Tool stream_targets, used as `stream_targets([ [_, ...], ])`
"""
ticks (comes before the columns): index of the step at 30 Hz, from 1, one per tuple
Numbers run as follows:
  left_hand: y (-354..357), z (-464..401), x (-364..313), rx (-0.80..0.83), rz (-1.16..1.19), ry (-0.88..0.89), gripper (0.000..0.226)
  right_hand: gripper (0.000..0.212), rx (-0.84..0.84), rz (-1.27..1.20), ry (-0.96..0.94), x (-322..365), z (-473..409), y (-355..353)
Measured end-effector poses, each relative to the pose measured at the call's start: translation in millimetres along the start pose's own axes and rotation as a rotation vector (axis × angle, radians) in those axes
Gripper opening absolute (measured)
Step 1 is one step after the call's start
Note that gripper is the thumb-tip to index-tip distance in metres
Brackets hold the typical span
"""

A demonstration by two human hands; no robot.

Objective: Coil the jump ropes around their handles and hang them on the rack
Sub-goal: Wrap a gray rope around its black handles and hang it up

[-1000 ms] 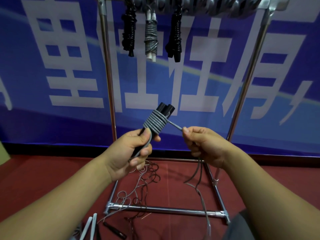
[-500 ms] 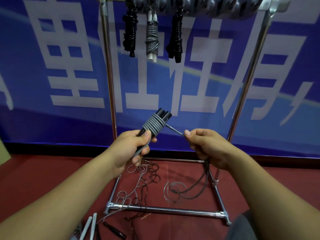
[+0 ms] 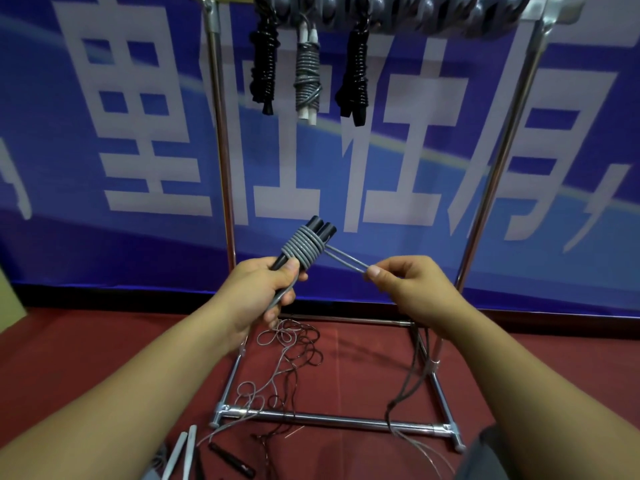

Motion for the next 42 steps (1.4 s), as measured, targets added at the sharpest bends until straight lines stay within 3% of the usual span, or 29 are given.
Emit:
stream_targets([
  [5,-3.7,-0.5,-3.7,-0.053,-0.132,0.05,0.027,0.032,0.15,-0.209,0.185,-9.4,5.6,14.7],
  [8,-6.9,-2.7,-6.4,-0.096,-0.233,0.089,0.025,0.032,0.222,-0.266,0.2,-4.8,9.8,21.8],
  [15,-7.0,-7.1,-13.0,-0.16,-0.547,0.207,0.028,0.033,0.306,-0.253,0.089,18.1,20.7,39.6],
  [22,-3.0,-9.0,-6.5,-0.181,-0.673,0.209,0.028,0.035,0.369,-0.187,-0.084,42.0,31.9,57.6],
  [30,0.0,-15.0,0.6,-0.119,-0.754,0.155,0.025,0.036,0.3,-0.228,-0.048,31.6,27.0,50.3],
  [38,14.3,-12.1,22.7,0.067,-0.852,0.003,0.024,0.033,0.183,-0.042,-0.067,32.2,25.9,36.1],
  [42,19.6,-4.0,32.8,0.155,-0.823,-0.094,0.023,0.029,0.041,0.186,-0.073,27.8,20.2,23.4],
])
Point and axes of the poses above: each hand's wrist, its own z-axis away from the middle knuckle, its own y-axis out of the palm, x = y × z, the point moved 10 cm from there along -z, towards the middle knuckle, and after that the axes turned 11 degrees about z, right-handed, at the moved point
